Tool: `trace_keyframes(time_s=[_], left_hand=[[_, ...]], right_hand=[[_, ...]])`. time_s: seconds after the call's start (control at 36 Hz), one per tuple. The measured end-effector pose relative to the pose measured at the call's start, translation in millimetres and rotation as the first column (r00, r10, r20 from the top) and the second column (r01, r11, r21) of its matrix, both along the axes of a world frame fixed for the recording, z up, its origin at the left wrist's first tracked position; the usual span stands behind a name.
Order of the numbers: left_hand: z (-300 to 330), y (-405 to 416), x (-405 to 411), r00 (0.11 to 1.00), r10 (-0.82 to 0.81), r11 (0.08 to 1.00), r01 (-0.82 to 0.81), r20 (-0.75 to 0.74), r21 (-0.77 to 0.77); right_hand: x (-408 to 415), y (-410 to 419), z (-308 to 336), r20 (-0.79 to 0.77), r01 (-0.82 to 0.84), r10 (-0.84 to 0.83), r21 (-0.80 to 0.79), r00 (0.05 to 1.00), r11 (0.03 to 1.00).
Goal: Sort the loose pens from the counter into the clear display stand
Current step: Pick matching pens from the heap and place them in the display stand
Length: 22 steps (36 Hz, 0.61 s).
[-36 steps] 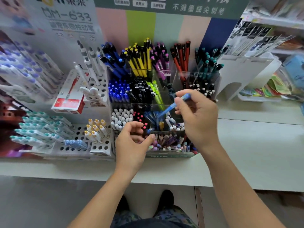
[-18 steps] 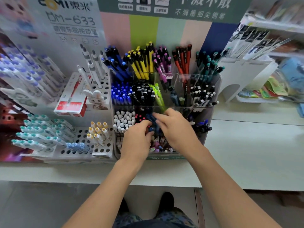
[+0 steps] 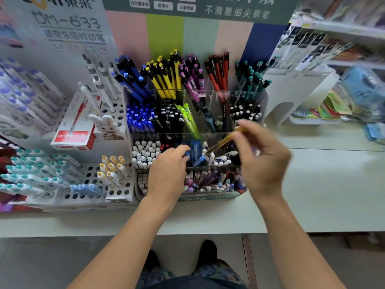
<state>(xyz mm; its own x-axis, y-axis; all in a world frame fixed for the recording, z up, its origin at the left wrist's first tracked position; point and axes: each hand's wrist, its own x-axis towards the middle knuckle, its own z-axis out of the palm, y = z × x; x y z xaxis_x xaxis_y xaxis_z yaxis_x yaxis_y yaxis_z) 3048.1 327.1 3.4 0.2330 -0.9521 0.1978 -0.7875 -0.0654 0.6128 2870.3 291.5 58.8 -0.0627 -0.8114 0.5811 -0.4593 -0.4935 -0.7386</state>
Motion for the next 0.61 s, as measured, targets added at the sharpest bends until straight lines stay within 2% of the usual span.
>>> trace_keyframes(time_s=[0.06, 0.17, 0.22, 0.31, 0.42, 0.53, 0.61], left_hand=[[2, -2, -1, 1.000, 0.013, 1.000, -0.013, -0.013, -0.012], [5, -4, -6, 0.999, 0.022, 1.000, -0.022, -0.024, 0.000], [6, -1, -9, 0.999, 0.028, 0.999, -0.027, -0.020, 0.017], [6, 6, -14, 0.999, 0.044, 0.999, -0.044, 0.004, 0.024], [4, 5, -19, 0.998, -0.023, 1.000, 0.023, 0.066, 0.013], [-4, -6, -25, 0.986, -0.098, 0.995, 0.100, 0.133, -0.006], [-9, -14, -29, 0.985, -0.102, 0.993, 0.109, 0.137, -0.041]], right_hand=[[-17, -3, 13, 0.054, 0.121, -0.115, -0.112, 0.992, 0.986], [-42, -18, 4, -0.078, 0.193, -0.209, -0.175, 0.975, 0.965], [-46, -25, -12, -0.156, 0.192, -0.211, -0.126, 0.965, 0.973], [-48, -29, -44, -0.273, 0.176, -0.159, 0.039, 0.949, 0.984], [-45, -25, -72, -0.414, 0.211, -0.156, 0.092, 0.897, 0.973], [-35, -14, -77, -0.412, 0.186, -0.100, 0.175, 0.906, 0.967], [-30, -7, -77, -0.262, 0.182, -0.106, 0.283, 0.959, 0.942]])
